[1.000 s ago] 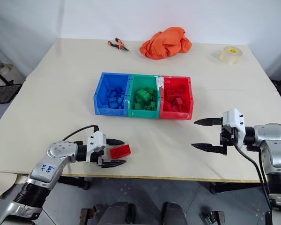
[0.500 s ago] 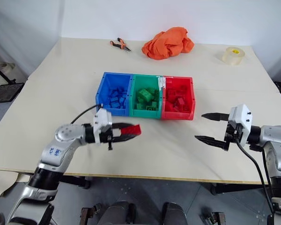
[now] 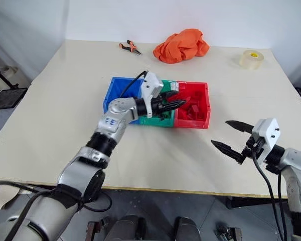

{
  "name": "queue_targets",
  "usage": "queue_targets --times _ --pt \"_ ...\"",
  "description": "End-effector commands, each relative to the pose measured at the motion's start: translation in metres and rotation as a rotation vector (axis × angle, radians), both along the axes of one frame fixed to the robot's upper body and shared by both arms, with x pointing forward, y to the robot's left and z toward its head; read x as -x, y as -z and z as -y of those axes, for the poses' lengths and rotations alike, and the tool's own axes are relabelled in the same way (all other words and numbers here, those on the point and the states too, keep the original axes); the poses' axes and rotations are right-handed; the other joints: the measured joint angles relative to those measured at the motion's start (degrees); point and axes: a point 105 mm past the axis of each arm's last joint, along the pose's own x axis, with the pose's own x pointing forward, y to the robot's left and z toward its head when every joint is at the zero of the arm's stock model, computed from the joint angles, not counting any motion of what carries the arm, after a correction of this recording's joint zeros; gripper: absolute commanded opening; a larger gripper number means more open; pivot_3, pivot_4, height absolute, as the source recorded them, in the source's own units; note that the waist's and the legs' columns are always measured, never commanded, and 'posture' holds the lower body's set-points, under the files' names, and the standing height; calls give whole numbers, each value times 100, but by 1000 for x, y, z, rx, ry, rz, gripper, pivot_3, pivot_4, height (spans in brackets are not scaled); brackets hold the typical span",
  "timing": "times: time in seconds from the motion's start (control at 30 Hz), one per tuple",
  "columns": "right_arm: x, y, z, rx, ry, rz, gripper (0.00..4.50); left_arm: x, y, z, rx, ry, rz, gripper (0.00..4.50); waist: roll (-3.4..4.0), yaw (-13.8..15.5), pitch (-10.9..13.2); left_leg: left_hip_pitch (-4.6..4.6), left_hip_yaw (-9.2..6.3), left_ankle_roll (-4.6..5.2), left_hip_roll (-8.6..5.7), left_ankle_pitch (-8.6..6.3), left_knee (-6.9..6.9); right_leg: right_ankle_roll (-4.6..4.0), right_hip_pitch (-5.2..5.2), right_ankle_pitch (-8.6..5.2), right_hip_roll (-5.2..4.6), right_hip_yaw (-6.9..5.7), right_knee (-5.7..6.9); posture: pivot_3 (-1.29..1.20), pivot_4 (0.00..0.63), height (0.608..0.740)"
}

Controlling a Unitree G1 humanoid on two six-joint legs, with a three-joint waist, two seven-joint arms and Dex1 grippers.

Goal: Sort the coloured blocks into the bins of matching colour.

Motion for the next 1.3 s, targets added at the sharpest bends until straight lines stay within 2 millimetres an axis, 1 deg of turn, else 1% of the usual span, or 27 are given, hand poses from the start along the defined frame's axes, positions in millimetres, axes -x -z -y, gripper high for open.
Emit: queue_targets --times 0.03,0.07,0.13,0.2,0.33,0.43,0.5,0.57,0.63,0.73,0.83,0.9,0.93,1.0,1.07,1.1,1.13,1.17,1.3 --pt "9 -14 -2 -20 31 71 4500 -8 -13 11 22 -68 59 1471 0 6 0 0 0 0 -2 0 -1 1 0 0 -1 0 0 0 150 740" --pt "11 -14 -2 -25 39 72 4500 -10 -14 13 28 -84 67 1471 -1 5 0 1 0 0 -2 0 -2 1 0 0 -1 0 0 0 150 740" --pt "14 -12 -2 -31 58 68 4500 -8 -13 19 35 -70 65 2233 -1 -3 0 3 1 0 0 0 -3 1 -1 0 0 1 0 0 150 740" --pt "15 -10 -3 -31 64 64 4500 -10 -12 20 23 -97 81 2815 -1 -5 1 3 3 1 1 0 -3 1 -1 0 0 0 0 0 150 740" --pt "10 -15 -2 -35 81 84 4500 -14 -10 6 16 -118 102 4051 -1 -21 1 0 6 1 2 0 -3 1 -8 0 2 3 2 0 150 740" --pt "7 -15 -1 -28 66 78 4500 -17 -3 -17 -3 -113 115 4051 0 -44 0 2 7 1 3 0 -3 1 -8 0 2 3 3 0 150 740" --pt "5 -16 -2 -21 46 73 4500 -17 6 -38 -22 -108 112 4051 2 -87 -1 5 7 0 4 1 -4 1 -8 0 3 3 6 0 150 740" --pt "2 -17 -2 -11 21 67 4500 -12 15 -61 -40 -91 101 4051 2 -134 -1 5 4 0 6 1 -4 1 -7 0 5 2 9 0 150 740" --pt "-3 -18 -4 2 -10 59 4500 -1 26 -85 -65 -71 77 4051 3 -181 -2 5 4 0 7 1 -4 1 -9 0 4 4 13 0 150 740" --pt "-14 -20 -6 23 -62 50 4500 25 38 -121 -102 -56 33 4051 3 -214 -2 7 -1 -1 14 1 0 0 -7 0 8 6 18 0 150 740" --pt "-23 -21 -10 45 -115 41 4500 54 35 -145 -78 -22 -22 4051 4 -233 -3 9 -10 -2 15 2 3 -1 -4 0 7 8 22 0 150 740" --pt "-29 -21 -13 66 -154 33 4500 71 37 -161 -82 -24 -52 4051 4 -197 -2 6 -20 -1 12 2 5 -1 -3 -1 1 8 24 0 150 740" --pt "-31 -21 -13 74 -168 30 4500 77 38 -166 -85 -25 -59 4051 4 -190 -2 5 -23 -1 12 1 8 -1 0 0 -1 8 23 0 150 740" --pt "-37 -21 -16 89 -201 23 4500 88 42 -184 -105 -71 -81 4051 4 -164 -2 6 -29 -1 7 1 8 -2 5 -1 -9 12 21 0 150 740" --pt "-41 -21 -18 97 -222 21 4500 95 43 -193 -108 -95 -92 4051 4 -138 -2 6 -33 0 6 1 7 -2 10 -1 -12 17 17 0 150 740" --pt "-44 -21 -19 102 -238 19 4500 101 42 -201 -111 -113 -90 4051 4 -153 -2 6 -40 0 5 1 8 -2 14 -1 -13 17 17 0 150 740" --pt "-46 -21 -22 112 -260 15 4500 108 43 -213 -120 -140 -102 4051 3 -165 -2 5 -39 0 5 1 8 -2 13 -1 -13 18 15 0 150 740" --pt "-48 -21 -23 121 -278 9 4500 112 42 -224 -130 -180 -96 4051 4 -181 -2 4 -37 0 5 1 6 -2 12 -1 -13 18 12 0 150 740" --pt "-51 -17 -24 163 -324 -11 4500 121 46 -250 -174 -260 -111 4051 4 -206 -2 7 -38 -2 11 1 2 -6 12 -3 -13 17 12 0 150 740"
